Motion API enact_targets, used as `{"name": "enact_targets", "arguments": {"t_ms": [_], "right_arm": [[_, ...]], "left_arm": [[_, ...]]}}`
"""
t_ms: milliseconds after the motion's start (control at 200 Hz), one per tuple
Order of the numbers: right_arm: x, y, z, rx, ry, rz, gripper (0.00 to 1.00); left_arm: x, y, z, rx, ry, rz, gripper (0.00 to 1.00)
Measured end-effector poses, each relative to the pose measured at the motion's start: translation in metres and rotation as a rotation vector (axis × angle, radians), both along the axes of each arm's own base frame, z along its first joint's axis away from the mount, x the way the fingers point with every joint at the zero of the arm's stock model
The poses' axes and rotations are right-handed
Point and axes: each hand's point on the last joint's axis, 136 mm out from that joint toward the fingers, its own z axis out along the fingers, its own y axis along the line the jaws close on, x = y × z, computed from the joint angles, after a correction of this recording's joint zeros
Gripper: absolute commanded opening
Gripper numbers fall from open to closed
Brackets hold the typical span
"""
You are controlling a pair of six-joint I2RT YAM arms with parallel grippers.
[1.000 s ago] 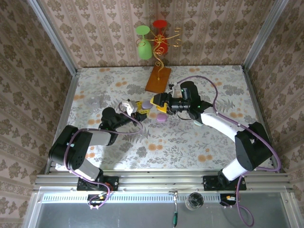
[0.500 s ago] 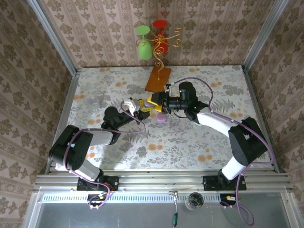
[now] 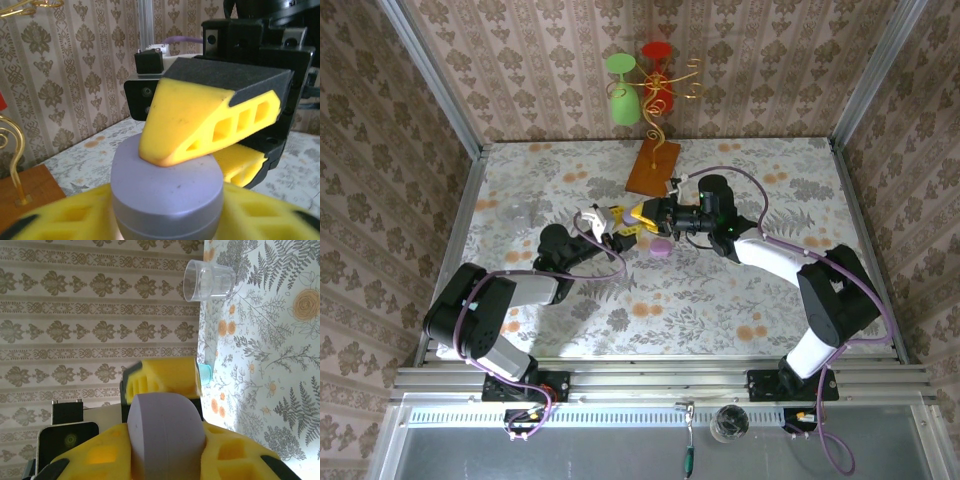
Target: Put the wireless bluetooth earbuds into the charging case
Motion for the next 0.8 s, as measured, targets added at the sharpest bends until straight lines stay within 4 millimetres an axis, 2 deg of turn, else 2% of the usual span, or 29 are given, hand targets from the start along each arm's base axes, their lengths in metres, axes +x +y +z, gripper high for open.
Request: {"name": "enact_targets", "arguments": {"t_ms": [95, 210, 335, 430, 555, 685, 800], "right_arm": [[0.003, -0.006, -0.007, -0.024, -0.002, -0.017, 0.16], [0.009, -0.026, -0.023, -0.086, 0.006, -0.071, 0.17], [0.015, -0.051, -0.045, -0.153, 0.019, -0.138, 0.16], [0.015, -0.072, -0.071, -0.211, 0.057, -0.185, 0.16], [0.006, -0.094, -0.110, -0.291, 0.133, -0.223, 0.16], [-0.008, -0.104, -0.138, -0.353, 0.183, -0.228, 0.16], [-0.015, -0.109, -0.156, -0.386, 0.208, -0.227, 0.17]], "left_arm": [[0.001, 0.002, -0.003, 0.017, -0.003, 0.005, 0.86], [-0.002, 0.007, -0.007, 0.059, -0.015, 0.006, 1.00], [-0.013, 0.008, -0.014, 0.119, -0.022, -0.022, 1.00], [-0.022, 0.008, -0.025, 0.172, -0.017, -0.062, 1.00], [-0.035, 0.008, -0.043, 0.246, 0.013, -0.122, 1.00], [-0.045, 0.006, -0.060, 0.329, 0.052, -0.188, 1.00], [-0.050, 0.003, -0.065, 0.376, 0.066, -0.235, 1.00]]}}
